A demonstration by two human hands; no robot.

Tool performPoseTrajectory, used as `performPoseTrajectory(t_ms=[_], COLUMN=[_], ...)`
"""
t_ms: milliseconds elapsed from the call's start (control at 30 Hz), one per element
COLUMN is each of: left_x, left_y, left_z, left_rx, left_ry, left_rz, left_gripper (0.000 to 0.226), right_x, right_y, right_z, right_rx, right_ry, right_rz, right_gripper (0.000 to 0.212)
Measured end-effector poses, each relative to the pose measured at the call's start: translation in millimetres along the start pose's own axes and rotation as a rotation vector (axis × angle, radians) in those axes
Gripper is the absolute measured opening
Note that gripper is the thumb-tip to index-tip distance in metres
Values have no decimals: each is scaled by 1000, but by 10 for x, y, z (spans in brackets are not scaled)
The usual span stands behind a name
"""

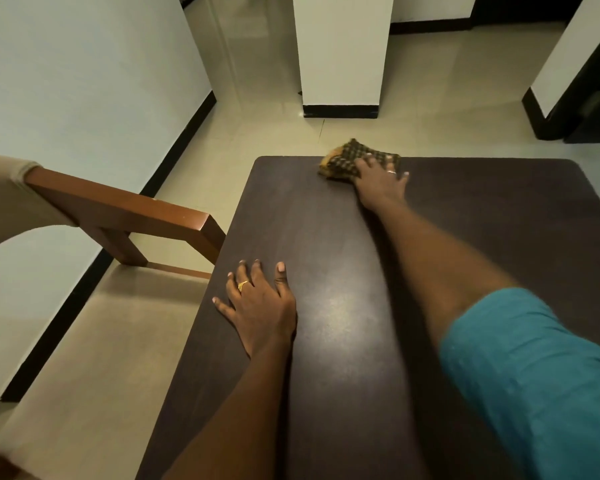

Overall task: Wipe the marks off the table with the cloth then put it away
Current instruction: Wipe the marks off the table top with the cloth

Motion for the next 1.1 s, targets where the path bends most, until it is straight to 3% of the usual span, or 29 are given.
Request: performPoseTrajectory(t_ms=[300,500,833,1100], left_x=[-25,-61,-76,-62], left_y=[-17,5,28,43], left_z=[-14,-3,40,78], left_rx=[2,19,42,64], left_ry=[21,50,69,64], left_rz=[-3,2,20,45], left_gripper=[63,66,69,68], right_x=[-2287,-2964,-2323,-494], right_y=[-802,-1401,-1468,-1351], right_z=[-778,-886,-650,34], right_rx=[-205,-318,-284,-191], right_ry=[45,88,-53,-184], right_rz=[446,676,685,258], right_gripper=[44,35,38,44])
Point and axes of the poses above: each hand's wrist, its own y-axis towards the middle knuckle, its own z-axis out of the palm, x = y × z, the point moved 9 cm from there along y, towards the middle knuckle, and after that the axes turned 7 degrees about x, right-handed, at the moved point
